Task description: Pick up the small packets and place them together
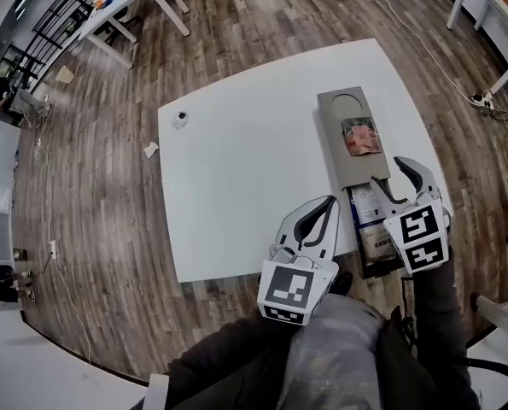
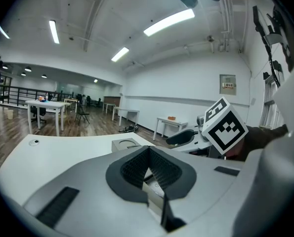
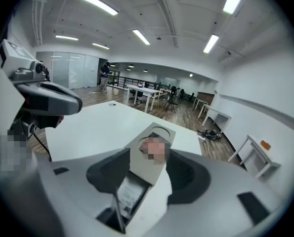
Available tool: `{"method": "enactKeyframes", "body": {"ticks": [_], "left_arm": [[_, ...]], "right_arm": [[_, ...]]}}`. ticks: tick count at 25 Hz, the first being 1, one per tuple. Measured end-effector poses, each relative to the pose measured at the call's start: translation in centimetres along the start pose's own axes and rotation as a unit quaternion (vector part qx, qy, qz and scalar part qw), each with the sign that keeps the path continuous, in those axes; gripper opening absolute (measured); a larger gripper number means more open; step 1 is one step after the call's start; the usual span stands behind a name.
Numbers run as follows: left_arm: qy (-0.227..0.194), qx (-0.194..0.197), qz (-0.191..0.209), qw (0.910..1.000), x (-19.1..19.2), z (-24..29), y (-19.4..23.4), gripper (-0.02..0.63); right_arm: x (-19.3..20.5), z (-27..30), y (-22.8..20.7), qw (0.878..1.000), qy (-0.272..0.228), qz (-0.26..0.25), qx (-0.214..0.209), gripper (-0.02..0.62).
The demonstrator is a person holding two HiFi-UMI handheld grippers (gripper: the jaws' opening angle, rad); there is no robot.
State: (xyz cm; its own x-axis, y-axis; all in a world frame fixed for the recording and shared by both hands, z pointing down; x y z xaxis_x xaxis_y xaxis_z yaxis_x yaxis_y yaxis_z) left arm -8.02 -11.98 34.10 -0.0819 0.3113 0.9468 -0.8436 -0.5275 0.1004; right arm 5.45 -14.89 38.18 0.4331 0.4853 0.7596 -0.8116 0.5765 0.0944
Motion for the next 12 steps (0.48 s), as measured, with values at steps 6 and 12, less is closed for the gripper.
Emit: {"method": "enactKeyframes", "body": {"ticks": [6, 12], "left_arm": [[0.012, 0.019, -0.001, 0.9997, 1.8, -2.3, -3.6, 0.003], [0.02, 0.026, 0.004, 0.9994, 2.6, -2.9, -4.5, 0.003]], "right_arm": [[6.5, -2.7, 3.4, 0.998, 0.046, 0.024, -0.027, 0.218], [10.3, -1.1, 7.0, 0.994, 0.089, 0.029, -0.064, 0.218]]}}
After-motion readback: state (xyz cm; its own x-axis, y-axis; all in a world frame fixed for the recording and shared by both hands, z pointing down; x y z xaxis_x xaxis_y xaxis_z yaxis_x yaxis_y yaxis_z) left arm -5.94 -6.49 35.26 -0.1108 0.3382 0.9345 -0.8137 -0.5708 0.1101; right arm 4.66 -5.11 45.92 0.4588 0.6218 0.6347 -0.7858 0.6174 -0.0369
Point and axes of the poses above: the fingertips, and each gripper's own axes: z forward along the fingers, y to its left, x out of its underside, the point moved 3 cm from there along -z, backward along the fingers, and after that the axes turned 11 degrees about -x, right-handed, at the moved point
